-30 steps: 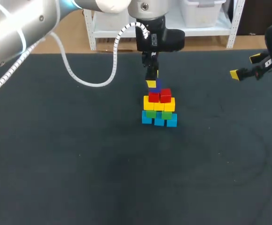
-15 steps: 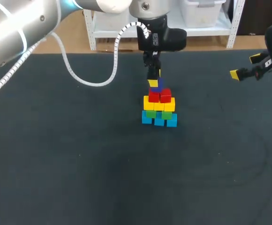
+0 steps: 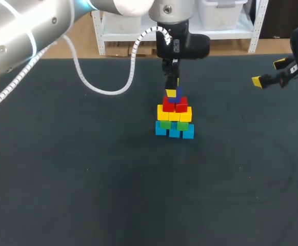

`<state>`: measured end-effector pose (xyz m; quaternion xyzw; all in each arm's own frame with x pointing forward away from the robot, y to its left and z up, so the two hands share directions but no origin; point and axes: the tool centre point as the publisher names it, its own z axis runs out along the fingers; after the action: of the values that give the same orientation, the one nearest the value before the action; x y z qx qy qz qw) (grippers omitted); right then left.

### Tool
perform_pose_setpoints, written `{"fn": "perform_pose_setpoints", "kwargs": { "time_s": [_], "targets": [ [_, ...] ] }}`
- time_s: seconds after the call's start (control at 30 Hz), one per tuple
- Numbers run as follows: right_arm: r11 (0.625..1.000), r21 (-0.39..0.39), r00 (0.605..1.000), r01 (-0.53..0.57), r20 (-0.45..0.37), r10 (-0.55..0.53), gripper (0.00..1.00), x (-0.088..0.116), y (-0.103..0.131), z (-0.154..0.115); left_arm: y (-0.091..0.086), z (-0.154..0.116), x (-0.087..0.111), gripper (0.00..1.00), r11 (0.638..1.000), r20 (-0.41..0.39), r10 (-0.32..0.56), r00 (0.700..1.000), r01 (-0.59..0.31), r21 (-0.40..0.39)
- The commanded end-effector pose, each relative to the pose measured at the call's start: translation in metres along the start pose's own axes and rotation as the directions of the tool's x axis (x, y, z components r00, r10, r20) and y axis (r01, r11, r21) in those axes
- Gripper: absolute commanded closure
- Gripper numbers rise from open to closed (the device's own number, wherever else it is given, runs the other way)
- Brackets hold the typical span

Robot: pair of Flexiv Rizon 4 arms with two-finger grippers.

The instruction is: Place the blue cubes, place green cubes on the blue cubes, place the yellow cubes on the green cubes, then place the red cubes on the yellow cubes, and place purple cube on the red cubes.

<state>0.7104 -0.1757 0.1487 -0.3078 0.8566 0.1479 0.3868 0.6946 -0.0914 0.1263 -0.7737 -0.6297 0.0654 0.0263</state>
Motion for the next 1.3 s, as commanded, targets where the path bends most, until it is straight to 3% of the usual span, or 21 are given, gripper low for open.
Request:
{"fn": "perform_pose_setpoints", "kwargs": {
  "time_s": [0.03,1.03,1.3],
  "targets": [
    [1.000,-0.005,1.000,0.001,0.001,-0.001,0.00,0.000,-0.001,0.000,0.000,0.000,-0.001,1.00,1.000,-0.008,-0.007,1.000,0.007,-0.002],
    [1.000,-0.005,1.000,0.001,0.001,-0.001,0.00,0.000,-0.001,0.000,-0.013,0.002,0.000,0.95,0.999,-0.028,-0.051,0.998,0.050,-0.015],
    [1.000,-0.005,1.000,0.001,0.001,-0.001,0.00,0.000,-0.001,0.000,-0.011,0.003,-0.001,0.87,0.999,-0.024,-0.045,0.999,0.045,-0.013]
  ]
}}
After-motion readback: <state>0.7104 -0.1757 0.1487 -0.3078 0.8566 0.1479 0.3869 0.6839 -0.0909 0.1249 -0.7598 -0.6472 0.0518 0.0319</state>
